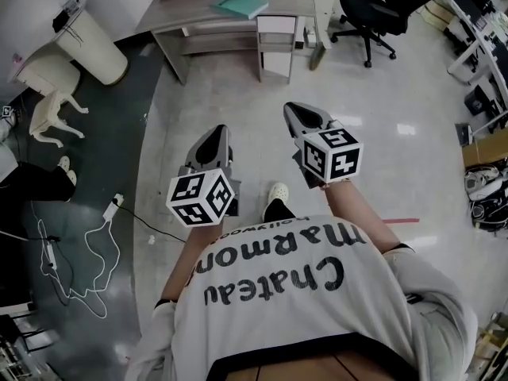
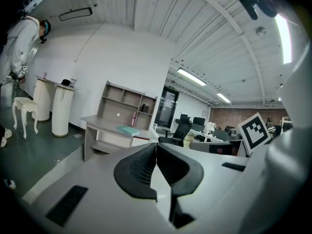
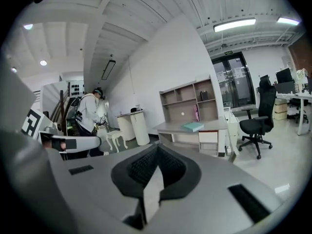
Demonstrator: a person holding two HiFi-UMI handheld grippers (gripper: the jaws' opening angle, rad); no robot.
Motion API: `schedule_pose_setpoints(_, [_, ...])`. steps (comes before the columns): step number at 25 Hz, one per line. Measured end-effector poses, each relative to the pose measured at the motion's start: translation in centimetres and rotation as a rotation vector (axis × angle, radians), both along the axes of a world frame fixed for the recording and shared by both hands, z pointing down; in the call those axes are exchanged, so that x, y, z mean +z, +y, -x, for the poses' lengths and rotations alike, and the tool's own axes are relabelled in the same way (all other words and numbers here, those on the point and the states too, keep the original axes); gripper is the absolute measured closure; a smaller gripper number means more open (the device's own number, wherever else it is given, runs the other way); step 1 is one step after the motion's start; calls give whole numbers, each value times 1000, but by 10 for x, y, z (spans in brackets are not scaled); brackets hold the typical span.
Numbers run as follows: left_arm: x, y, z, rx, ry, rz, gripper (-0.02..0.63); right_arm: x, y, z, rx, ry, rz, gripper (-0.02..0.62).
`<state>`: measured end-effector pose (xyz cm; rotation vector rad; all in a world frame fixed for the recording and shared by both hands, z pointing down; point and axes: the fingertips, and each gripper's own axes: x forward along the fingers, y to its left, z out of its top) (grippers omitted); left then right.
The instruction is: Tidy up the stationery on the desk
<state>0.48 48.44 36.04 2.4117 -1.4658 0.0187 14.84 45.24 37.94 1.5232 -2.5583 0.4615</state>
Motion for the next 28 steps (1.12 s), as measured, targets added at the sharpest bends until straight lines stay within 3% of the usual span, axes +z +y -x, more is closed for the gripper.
schedule_pose_setpoints(10, [-3,-95,-16,17,-18,5,589,13,-95,-13,8,-67,48,581])
schedule_pose_setpoints(20, [-15,-178,-33,20,-25,27,589,-13,-178,-31,8,-82,18,581])
schedule_pose_setpoints(28, [-16,-221,-42,30,1,0,589,-20,-221,-42,10,-61,-10,581])
